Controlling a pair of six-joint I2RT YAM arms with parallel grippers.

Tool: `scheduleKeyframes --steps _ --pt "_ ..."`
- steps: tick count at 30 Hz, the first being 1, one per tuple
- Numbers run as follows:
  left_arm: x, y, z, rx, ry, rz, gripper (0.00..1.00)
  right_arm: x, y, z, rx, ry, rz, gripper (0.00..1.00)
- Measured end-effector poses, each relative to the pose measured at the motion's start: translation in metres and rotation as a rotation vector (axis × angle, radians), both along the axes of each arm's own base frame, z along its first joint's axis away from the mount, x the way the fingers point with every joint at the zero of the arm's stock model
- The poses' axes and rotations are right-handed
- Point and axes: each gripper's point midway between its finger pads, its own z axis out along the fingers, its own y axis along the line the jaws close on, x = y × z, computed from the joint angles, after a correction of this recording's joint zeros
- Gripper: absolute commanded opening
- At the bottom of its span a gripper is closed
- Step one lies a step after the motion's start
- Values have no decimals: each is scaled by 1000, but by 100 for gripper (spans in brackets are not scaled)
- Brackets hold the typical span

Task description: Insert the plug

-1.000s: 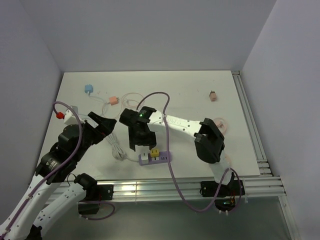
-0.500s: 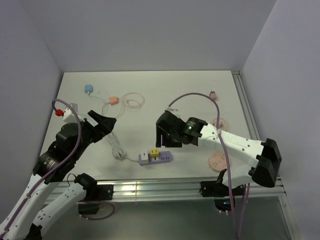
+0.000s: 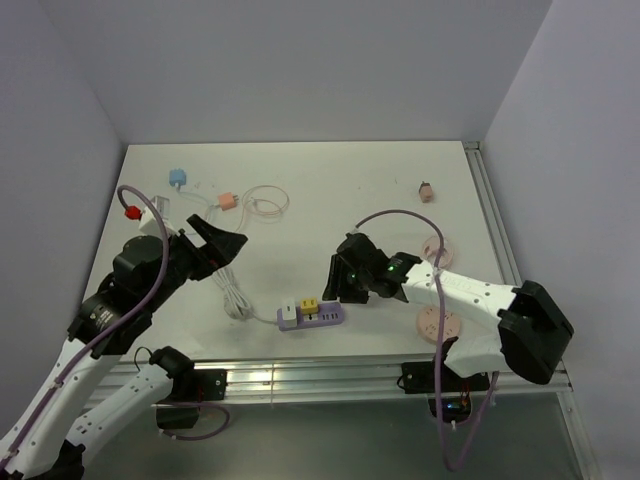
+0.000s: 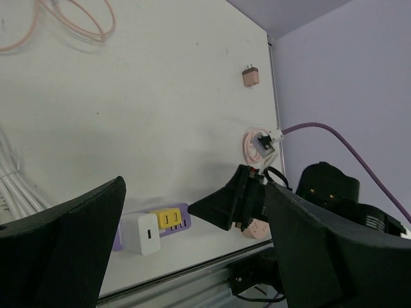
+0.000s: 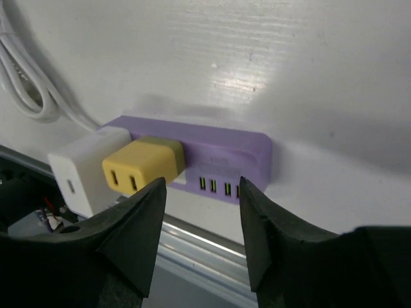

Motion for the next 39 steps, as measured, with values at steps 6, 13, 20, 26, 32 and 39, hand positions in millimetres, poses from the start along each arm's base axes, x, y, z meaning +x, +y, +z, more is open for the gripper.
scheduleKeyframes --steps 6,13,20,26,32,39 --pt "-3 -5 0 -8 7 -28 95 -1 9 -31 10 44 20 47" --pt "-5 -5 1 -13 4 -36 94 3 12 -31 31 24 16 47" --pt "-5 -7 2 -18 2 -46 94 0 -10 -28 -20 -9 -22 49" --pt "-5 -10 6 -30 -11 -58 94 -4 -17 -31 -34 -9 -21 48" --pt "-4 -12 5 -28 -4 -64 94 -6 -13 -46 -54 26 -2 45" --pt "-4 -12 6 -29 -6 -64 94 -4 10 -47 27 43 55 27"
